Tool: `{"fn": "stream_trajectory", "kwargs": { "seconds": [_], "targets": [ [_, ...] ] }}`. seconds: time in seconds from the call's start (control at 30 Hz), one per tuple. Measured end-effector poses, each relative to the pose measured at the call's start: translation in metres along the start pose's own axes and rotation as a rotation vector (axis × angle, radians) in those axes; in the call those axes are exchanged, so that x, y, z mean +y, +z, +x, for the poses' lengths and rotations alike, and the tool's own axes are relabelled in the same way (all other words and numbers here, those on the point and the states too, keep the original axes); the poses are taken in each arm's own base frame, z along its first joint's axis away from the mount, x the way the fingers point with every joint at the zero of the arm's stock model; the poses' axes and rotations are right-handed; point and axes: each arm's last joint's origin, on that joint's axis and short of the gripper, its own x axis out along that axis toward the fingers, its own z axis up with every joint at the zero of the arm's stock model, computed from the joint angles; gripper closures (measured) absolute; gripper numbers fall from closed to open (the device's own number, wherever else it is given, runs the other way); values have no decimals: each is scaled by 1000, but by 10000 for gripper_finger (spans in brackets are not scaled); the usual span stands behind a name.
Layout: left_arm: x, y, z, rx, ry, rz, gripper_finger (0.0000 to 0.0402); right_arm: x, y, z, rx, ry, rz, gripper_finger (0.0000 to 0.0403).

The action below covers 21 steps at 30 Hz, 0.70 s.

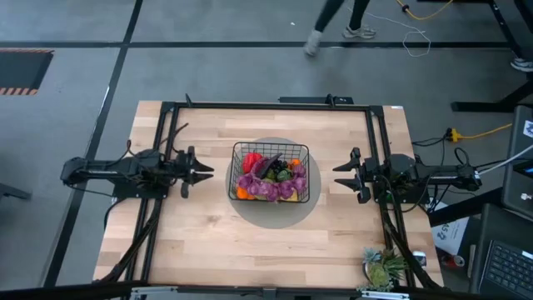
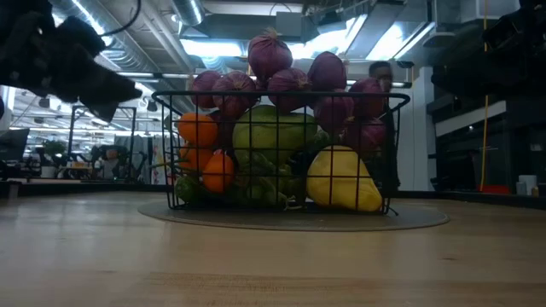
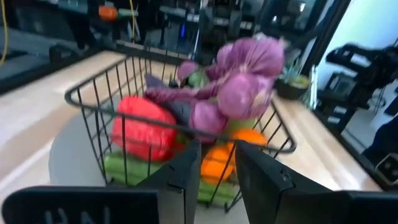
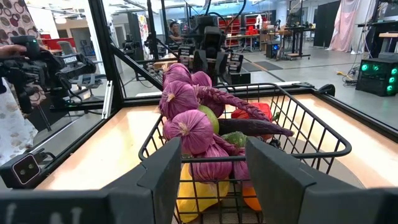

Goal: Build produce basket
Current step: Return to Home Position

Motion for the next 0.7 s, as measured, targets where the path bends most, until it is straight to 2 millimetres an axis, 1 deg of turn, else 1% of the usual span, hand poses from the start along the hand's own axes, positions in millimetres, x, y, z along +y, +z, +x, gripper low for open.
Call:
{"fn": "stream_trajectory", "kwargs": {
  "seconds": [0.1,0.7],
  "targets": [
    [-1,4,-3,-49,-10,-1,308,0,0,0,0,0,0,221],
    [-1,3,-3,-43,-9,-1,308,0,0,0,0,0,0,221]
  ]
}}
